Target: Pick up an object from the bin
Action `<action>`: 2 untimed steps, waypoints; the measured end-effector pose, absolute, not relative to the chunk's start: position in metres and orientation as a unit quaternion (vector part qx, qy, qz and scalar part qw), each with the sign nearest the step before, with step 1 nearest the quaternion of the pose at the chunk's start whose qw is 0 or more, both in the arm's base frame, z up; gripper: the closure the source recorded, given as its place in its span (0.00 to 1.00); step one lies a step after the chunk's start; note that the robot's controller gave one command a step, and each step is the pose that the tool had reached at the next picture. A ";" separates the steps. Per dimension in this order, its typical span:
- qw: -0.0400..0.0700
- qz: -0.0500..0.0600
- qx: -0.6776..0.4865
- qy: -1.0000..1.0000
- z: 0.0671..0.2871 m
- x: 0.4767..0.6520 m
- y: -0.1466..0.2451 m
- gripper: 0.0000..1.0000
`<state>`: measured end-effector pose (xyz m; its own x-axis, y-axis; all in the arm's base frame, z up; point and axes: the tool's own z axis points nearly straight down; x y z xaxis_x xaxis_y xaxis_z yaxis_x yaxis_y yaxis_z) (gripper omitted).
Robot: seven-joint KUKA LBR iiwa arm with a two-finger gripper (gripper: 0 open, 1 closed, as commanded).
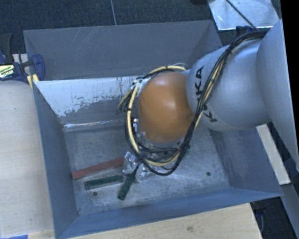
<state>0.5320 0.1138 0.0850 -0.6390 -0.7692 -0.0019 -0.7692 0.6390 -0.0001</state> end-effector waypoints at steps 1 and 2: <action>0.001 0.000 -0.433 0.901 0.191 0.546 0.086 1.00; 0.001 0.000 -0.433 0.902 0.191 0.546 0.086 1.00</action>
Offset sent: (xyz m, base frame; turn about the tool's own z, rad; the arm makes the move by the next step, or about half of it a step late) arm 0.0000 0.0000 0.0000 0.0000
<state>0.5455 0.0858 0.1910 -0.6256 -0.7802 -0.0026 -0.7802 0.6256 -0.0007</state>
